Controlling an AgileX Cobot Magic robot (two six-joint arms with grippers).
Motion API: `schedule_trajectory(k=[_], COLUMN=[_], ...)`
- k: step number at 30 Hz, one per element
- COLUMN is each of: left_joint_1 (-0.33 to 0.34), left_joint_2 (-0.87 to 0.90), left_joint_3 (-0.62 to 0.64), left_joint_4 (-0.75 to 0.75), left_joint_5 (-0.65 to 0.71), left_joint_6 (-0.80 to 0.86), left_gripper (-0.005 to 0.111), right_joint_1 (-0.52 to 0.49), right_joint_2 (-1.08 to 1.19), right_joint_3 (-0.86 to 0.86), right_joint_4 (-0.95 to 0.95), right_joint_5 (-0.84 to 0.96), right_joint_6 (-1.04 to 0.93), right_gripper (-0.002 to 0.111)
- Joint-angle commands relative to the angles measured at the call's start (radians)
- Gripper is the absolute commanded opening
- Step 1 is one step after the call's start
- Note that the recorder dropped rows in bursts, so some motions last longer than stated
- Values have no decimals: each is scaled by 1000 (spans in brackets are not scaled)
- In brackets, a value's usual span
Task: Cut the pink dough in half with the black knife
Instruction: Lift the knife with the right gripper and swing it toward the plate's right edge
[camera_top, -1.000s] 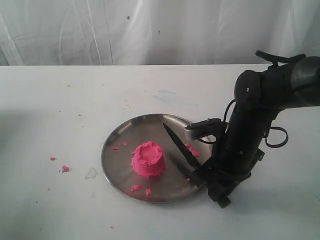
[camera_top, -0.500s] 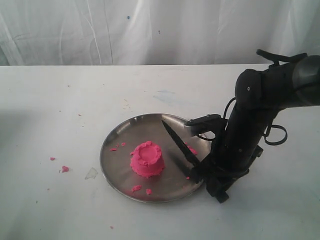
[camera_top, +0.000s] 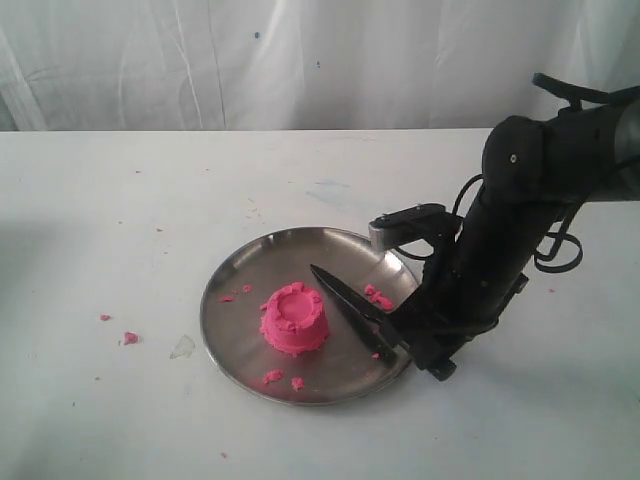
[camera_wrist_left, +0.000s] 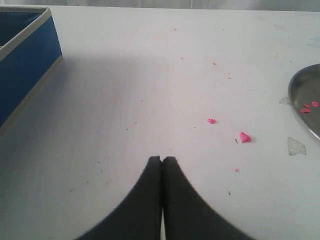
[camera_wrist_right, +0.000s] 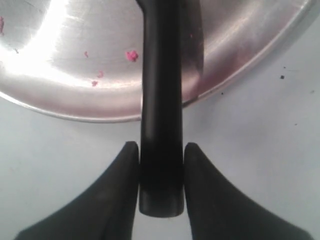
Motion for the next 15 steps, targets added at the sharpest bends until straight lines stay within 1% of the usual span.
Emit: schedule_trajectory(k=[1, 5, 10, 15], left_joint_1=[-1, -1, -1, -1], left_joint_2=[-4, -4, -4, -4], left_joint_3=[0, 0, 0, 0], left_joint_4=[-7, -7, -7, -7], left_joint_5=[-2, -2, -2, -2], left_joint_6=[-6, -6, -6, -6], left_gripper=[0, 0, 0, 0], right_joint_1=[1, 1, 1, 1], right_joint_2=[-11, -11, -11, -11], right_joint_3=[5, 5, 13, 18], right_joint_4=[0, -2, -4, -4], right_joint_5=[-9, 5, 80, 88], right_joint_6=[-8, -8, -11, -12], right_gripper=[27, 27, 27, 34])
